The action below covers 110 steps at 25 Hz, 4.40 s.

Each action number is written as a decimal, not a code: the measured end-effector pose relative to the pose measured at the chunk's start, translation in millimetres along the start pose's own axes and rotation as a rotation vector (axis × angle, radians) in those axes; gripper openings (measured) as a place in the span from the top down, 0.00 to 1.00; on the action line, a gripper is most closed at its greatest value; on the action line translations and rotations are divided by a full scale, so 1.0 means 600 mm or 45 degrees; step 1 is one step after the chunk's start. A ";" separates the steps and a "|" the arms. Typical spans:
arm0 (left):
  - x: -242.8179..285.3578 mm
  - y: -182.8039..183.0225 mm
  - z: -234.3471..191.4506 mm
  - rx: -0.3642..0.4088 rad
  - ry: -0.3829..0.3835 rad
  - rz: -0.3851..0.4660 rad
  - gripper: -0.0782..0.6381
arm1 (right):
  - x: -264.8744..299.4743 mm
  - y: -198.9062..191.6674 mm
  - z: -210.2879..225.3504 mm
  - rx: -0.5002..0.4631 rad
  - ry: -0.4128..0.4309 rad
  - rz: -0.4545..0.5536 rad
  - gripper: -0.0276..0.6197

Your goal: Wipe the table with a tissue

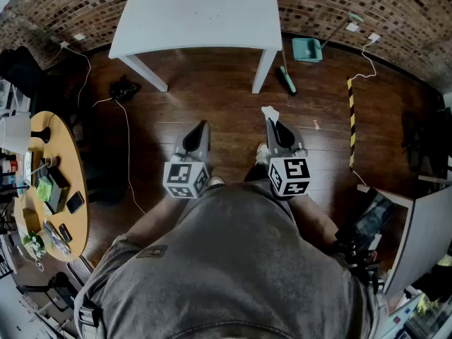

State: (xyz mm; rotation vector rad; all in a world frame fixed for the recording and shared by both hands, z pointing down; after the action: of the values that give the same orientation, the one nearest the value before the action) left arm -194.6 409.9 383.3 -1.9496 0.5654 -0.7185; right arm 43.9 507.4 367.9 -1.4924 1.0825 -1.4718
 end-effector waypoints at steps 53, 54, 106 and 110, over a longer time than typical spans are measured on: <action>0.471 0.160 -0.156 -0.232 0.436 0.075 0.89 | 0.588 0.176 0.274 -0.131 0.388 -0.090 0.91; 0.480 0.163 -0.160 -0.237 0.450 0.071 0.89 | 0.601 0.177 0.280 -0.134 0.402 -0.101 0.91; 0.601 0.136 -0.375 -0.405 0.539 -0.194 0.89 | 0.919 0.073 0.225 -0.361 0.440 -0.718 0.91; 0.596 0.139 -0.383 -0.398 0.537 -0.188 0.89 | 0.921 0.074 0.210 -0.369 0.459 -0.732 0.91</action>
State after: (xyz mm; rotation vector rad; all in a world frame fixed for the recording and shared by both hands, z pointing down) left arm -102.4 -1.3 484.7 -2.1530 0.8342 -1.2102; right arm 153.3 -30.5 514.9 -1.8951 1.1679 -2.1128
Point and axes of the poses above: the fingertips, and each gripper's own axes: x forward along the fingers, z to its right, y out of its top, the point moved 10 cm from there along -x, backward along the fingers, and after that the axes turned 10 degrees about -x, right-handed, at the moved point
